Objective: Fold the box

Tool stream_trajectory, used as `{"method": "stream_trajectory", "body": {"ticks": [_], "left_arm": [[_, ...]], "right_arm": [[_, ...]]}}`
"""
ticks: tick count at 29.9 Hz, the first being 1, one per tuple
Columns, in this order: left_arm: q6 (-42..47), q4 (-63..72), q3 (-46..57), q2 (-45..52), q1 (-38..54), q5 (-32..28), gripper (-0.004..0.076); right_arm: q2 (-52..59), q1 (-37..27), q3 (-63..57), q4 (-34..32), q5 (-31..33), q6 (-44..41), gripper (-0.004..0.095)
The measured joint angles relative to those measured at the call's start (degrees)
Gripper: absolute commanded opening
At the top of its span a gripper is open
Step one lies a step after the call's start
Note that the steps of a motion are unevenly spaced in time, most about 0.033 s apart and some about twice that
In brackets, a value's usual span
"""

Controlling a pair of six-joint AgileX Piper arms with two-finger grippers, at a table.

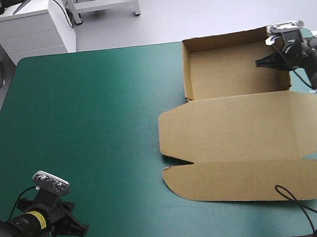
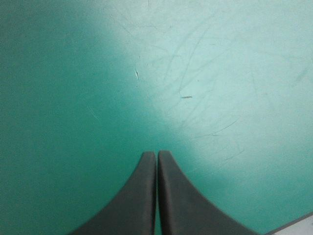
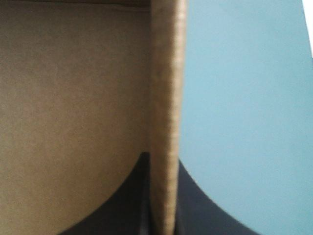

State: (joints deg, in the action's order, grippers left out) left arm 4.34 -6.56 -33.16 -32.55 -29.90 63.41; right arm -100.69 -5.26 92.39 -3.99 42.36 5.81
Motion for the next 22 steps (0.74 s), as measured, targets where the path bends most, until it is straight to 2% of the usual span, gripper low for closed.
{"method": "stream_trajectory", "body": {"ticks": [8, 20, 22], "left_arm": [[0.0, -0.4, 0.0, 0.0, 0.0, -1.1, -0.0008], [0.0, -0.5, 0.1, 0.0, 0.0, -1.0, -0.0008], [0.0, -0.5, 0.1, 0.0, 0.0, -0.9, -0.0008]], "right_arm": [[-1.9, -10.3, 0.1, -1.3, 0.4, -2.7, -0.0019], [-8.1, -17.6, 0.1, -0.6, 0.9, -5.8, -0.0015], [-8.5, -18.3, 0.1, -0.5, 1.0, -5.8, 0.0032]]}}
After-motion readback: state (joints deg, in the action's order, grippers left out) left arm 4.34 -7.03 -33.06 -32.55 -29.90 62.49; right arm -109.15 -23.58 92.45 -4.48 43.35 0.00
